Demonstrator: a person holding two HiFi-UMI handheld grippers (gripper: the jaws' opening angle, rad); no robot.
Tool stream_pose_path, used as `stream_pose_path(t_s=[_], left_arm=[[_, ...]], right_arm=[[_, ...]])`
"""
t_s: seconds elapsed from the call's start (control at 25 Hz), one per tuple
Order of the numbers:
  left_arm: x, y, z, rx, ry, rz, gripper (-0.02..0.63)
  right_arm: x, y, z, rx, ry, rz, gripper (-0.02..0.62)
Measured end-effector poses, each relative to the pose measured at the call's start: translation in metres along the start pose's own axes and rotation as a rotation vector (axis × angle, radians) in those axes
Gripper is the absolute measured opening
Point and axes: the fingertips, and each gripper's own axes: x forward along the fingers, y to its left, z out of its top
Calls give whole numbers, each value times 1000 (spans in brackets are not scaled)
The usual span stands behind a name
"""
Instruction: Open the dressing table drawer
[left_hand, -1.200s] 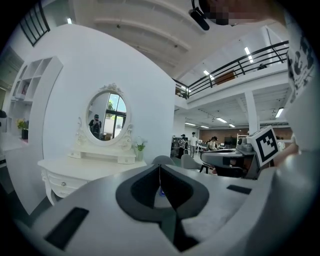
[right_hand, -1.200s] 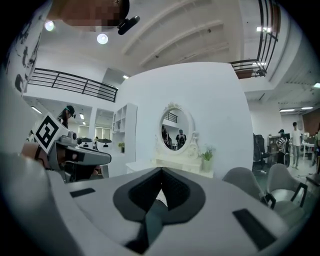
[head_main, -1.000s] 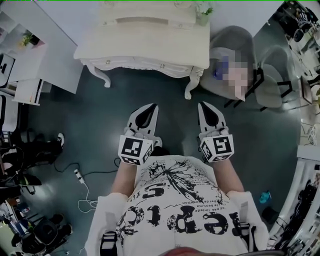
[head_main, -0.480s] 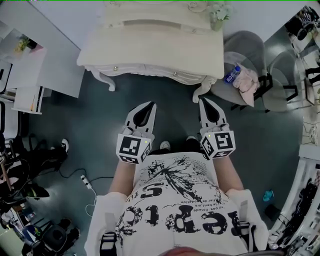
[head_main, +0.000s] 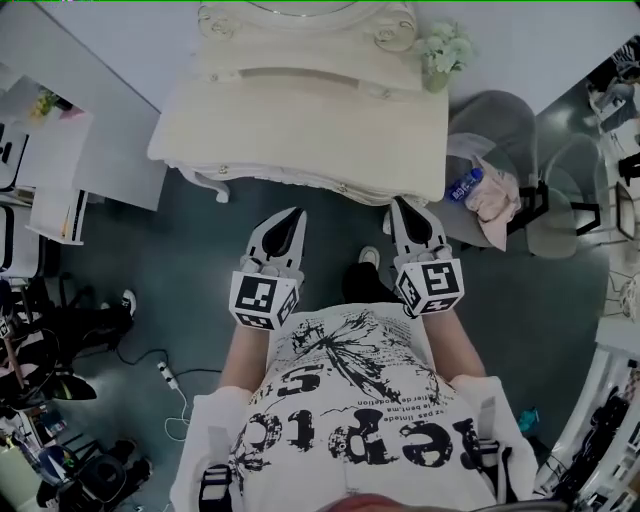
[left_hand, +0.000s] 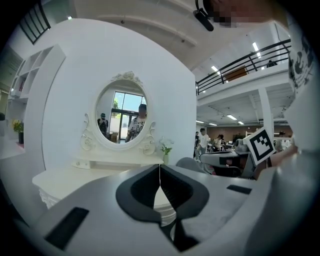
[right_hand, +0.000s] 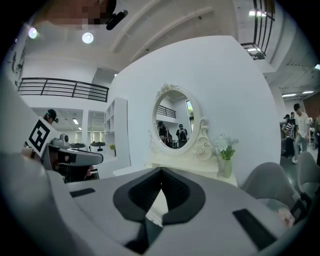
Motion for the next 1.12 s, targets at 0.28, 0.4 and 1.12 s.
stream_pose_path(t_s=[0.28,0.4,1.12], left_arm=[[101,10,31,-10,-21,58,20],[138,8,34,-23,-15,62,20],[279,93,47,17,47,-131,20]], right_arm=[[63,-78,17,-21,23,67,17],[81,-103,14,-33,56,84,17],[207,-171,-6,-5,157,-128,18]])
